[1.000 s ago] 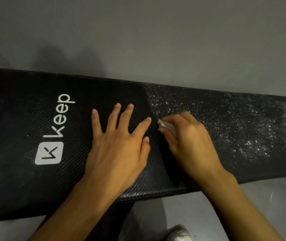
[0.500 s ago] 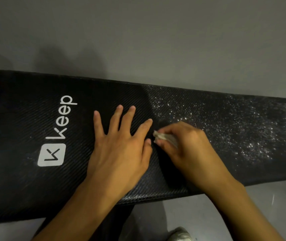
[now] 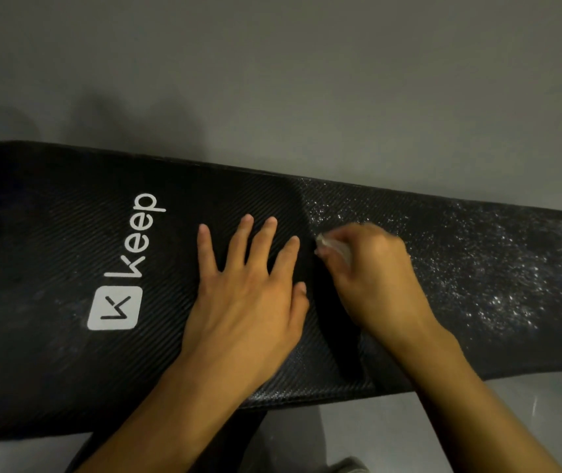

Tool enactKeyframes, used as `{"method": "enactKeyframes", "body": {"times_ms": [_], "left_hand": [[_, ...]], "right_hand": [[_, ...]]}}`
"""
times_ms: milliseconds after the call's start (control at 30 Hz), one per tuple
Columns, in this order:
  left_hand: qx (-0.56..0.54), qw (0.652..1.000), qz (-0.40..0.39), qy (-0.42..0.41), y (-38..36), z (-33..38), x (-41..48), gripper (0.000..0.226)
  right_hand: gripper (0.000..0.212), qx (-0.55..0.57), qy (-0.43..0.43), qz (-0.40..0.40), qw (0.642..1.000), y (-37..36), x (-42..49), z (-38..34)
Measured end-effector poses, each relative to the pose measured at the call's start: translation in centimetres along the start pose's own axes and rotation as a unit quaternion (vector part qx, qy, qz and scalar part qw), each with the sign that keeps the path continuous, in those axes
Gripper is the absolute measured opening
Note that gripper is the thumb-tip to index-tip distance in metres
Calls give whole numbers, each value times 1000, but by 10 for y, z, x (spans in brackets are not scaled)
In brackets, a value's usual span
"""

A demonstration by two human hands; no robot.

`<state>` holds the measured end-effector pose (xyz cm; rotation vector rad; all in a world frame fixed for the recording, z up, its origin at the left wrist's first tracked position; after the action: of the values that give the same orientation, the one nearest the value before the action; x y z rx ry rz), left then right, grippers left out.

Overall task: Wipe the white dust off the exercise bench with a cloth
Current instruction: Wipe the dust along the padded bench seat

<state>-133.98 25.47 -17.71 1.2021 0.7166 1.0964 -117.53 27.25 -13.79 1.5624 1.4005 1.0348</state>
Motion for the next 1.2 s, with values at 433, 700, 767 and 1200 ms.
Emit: {"method": "enactKeyframes", "body": {"times_ms": [433, 700, 767, 1200], "left_hand": [[-5, 1000, 1, -2, 0, -1, 0, 63], [0, 1000, -4, -2, 0, 0, 0, 66], [-5, 1000, -4, 1, 0, -1, 1, 67], [-22, 1000, -3, 2, 0, -2, 2, 68]], "right_hand": [[22, 3, 24, 9, 1000, -8, 22, -11], [25, -19, 6, 18, 1000, -5, 38, -6], [26, -13, 20, 22, 999, -11, 43, -13], [23, -9, 54, -11, 998, -12, 34, -17]]}}
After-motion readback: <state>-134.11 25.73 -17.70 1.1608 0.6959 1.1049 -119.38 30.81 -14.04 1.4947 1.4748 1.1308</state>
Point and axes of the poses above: each hand's wrist, its own x-axis towards the middle knuckle, its own y-axis out of the back of the hand, z = x × y, the point moved 1 cm from there along x, towards the middle knuckle, and after that the axes turned 1 degree about -z, right-handed, at the moved point
